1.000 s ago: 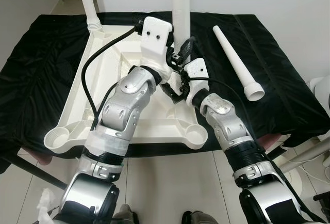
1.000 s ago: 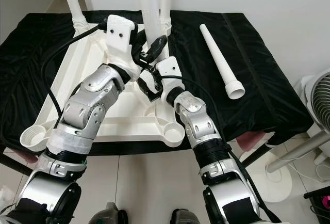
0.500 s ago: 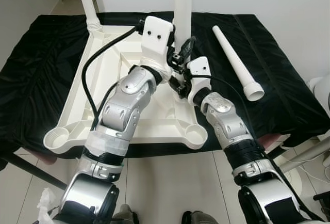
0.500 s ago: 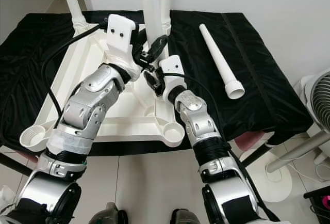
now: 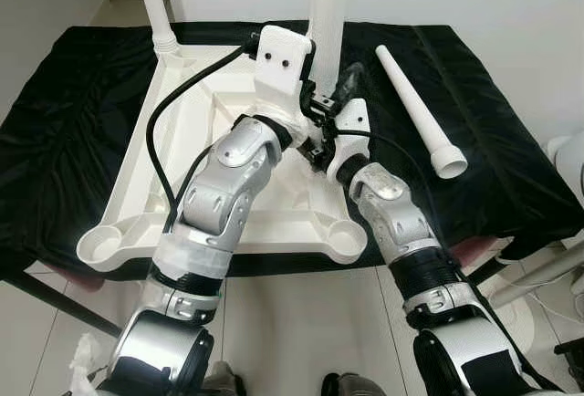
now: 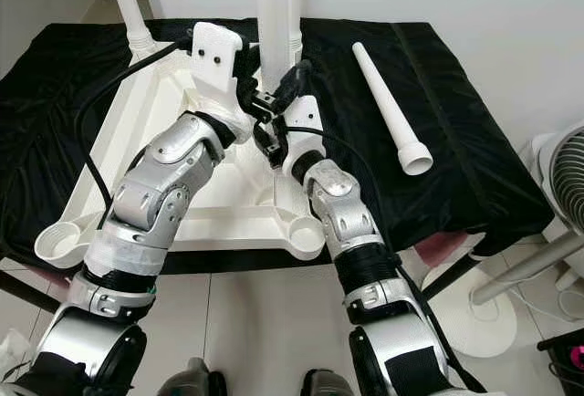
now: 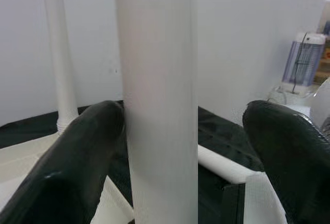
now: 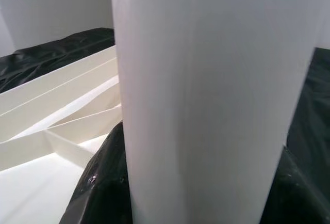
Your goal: Building children table
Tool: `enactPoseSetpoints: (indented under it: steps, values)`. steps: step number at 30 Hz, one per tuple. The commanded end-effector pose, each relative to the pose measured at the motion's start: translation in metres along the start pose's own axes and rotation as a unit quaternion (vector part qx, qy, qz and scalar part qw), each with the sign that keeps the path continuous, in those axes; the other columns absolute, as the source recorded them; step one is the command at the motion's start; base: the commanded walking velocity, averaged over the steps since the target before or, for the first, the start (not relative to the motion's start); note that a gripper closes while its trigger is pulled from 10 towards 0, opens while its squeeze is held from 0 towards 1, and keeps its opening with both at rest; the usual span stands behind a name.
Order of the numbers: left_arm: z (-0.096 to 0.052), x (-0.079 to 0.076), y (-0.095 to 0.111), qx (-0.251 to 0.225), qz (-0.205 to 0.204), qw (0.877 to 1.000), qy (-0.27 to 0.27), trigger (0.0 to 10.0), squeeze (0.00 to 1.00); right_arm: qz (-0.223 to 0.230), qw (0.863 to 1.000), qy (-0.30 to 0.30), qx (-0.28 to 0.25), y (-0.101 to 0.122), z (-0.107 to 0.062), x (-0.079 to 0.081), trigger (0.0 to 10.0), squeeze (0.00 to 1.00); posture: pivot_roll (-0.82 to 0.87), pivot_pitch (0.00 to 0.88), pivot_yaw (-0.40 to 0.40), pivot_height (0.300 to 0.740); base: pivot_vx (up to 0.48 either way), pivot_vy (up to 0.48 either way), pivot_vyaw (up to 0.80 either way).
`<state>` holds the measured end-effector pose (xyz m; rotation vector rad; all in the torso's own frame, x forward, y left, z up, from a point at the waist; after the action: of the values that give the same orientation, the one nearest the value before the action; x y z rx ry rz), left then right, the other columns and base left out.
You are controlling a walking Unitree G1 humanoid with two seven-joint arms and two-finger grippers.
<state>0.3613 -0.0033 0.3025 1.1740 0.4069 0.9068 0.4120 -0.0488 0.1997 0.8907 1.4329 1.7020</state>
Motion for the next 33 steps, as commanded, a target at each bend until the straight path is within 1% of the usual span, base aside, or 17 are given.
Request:
enactPoseSetpoints:
  steps: [1,4,6,11,13,14,16,17,18,20,23,27,29,30,31,32,33]
  values:
    - [-0.002,-0.004,0.003,-0.007,-0.019,1.0,-0.022,10.0,0.0,0.007,1.0,-0.008,-0.017,0.01,0.003,-0.002,10.0,0.0,-0.01,0.039,0.011,0.74,0.0,0.0,0.0]
    - [-0.005,0.005,0.011,-0.021,-0.06,0.998,-0.008,10.0,0.0,0.01,0.999,-0.036,-0.034,0.014,-0.001,-0.012,10.0,0.0,-0.01,0.039,0.011,0.74,0.0,0.0,0.0]
    - [-0.006,0.008,0.011,-0.022,-0.066,0.998,-0.003,10.0,0.0,0.011,0.998,-0.043,-0.039,0.014,-0.003,-0.016,10.0,0.0,-0.01,0.039,0.011,0.74,0.0,0.0,0.0]
    - [-0.016,0.027,0.006,-0.015,-0.087,0.996,0.026,10.0,0.0,0.022,0.994,-0.092,-0.051,0.014,-0.015,-0.038,10.0,0.0,-0.01,0.034,0.009,0.74,0.0,0.0,0.0]
    - [-0.022,0.033,0.001,-0.007,-0.078,0.996,0.033,10.0,0.0,0.025,0.992,-0.114,-0.052,0.012,-0.021,-0.048,10.0,0.0,-0.01,0.03,0.007,0.74,0.0,0.0,0.0]
    - [-0.022,0.033,0.001,-0.007,-0.078,0.996,0.033,10.0,0.0,0.025,0.992,-0.114,-0.052,0.012,-0.021,-0.048,10.0,0.0,-0.01,0.03,0.007,0.74,0.0,0.0,0.0]
    - [-0.029,0.035,-0.006,0.008,-0.054,0.998,0.033,10.0,0.0,0.023,0.99,-0.128,-0.051,0.009,-0.026,-0.055,10.0,0.0,-0.01,0.029,0.006,0.74,0.0,0.0,0.0]
    - [-0.029,0.035,-0.006,0.008,-0.054,0.998,0.033,10.0,0.0,0.023,0.99,-0.128,-0.051,0.009,-0.026,-0.055,10.0,0.0,-0.01,0.029,0.006,0.74,0.0,0.0,0.0]
    - [-0.033,0.037,-0.011,0.017,-0.044,0.998,0.036,10.0,0.0,0.017,0.989,-0.136,-0.052,0.008,-0.03,-0.059,10.0,0.0,-0.01,0.029,0.006,0.74,0.0,0.0,0.0]
    - [-0.036,0.038,-0.014,0.022,-0.038,0.998,0.038,10.0,0.0,0.013,0.988,-0.142,-0.053,0.008,-0.033,-0.062,10.0,0.0,-0.01,0.029,0.006,0.74,0.0,0.0,0.0]
    - [-0.048,0.034,-0.021,0.031,-0.022,0.999,0.017,10.0,0.0,0.028,0.984,-0.163,-0.066,0.008,-0.044,-0.071,10.0,0.0,0.0,0.034,0.005,0.74,0.0,0.0,0.0]
    - [-0.062,0.022,-0.034,0.044,0.004,0.999,-0.018,10.0,0.0,0.022,0.983,-0.163,-0.076,0.009,-0.051,-0.07,10.0,0.0,-0.01,0.038,0.004,0.74,0.0,0.0,0.0]
    - [-0.065,0.02,-0.035,0.045,0.008,0.999,-0.023,10.0,0.0,0.021,0.983,-0.162,-0.078,0.009,-0.052,-0.07,10.0,0.0,-0.01,0.038,0.004,0.74,0.0,0.0,0.0]
    - [-0.068,0.014,-0.036,0.043,0.019,0.998,-0.038,10.0,0.0,0.02,0.983,-0.162,-0.08,0.009,-0.053,-0.07,10.0,0.0,-0.01,0.042,0.004,0.74,0.0,0.0,0.0]
    - [-0.068,0.014,-0.036,0.043,0.019,0.998,-0.038,10.0,0.0,0.02,0.983,-0.162,-0.08,0.009,-0.053,-0.07,10.0,0.0,-0.01,0.042,0.004,0.74,0.0,0.0,0.0]
    - [-0.071,0.009,-0.038,0.043,0.024,0.997,-0.052,10.0,0.0,0.021,0.983,-0.16,-0.082,0.009,-0.055,-0.07,10.0,0.0,0.0,0.044,0.004,0.74,0.0,0.0,0.0]
    - [-0.071,0.009,-0.038,0.043,0.024,0.997,-0.052,10.0,0.0,0.021,0.983,-0.16,-0.082,0.009,-0.055,-0.07,10.0,0.0,0.0,0.044,0.004,0.74,0.0,0.0,0.0]
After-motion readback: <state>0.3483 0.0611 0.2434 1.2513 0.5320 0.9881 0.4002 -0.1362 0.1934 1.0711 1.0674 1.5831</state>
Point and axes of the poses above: a point about 5 cm out from each wrist's last joint towards the gripper, its own z axis pointing out of the wrist towards the gripper, its own y axis along the axis of the wrist's last joint, x = y × z, the point moved 6 cm from there along z, pointing out of the wrist towards the gripper, and after that the axes turned 9 degrees about z, right-handed, at the moved point
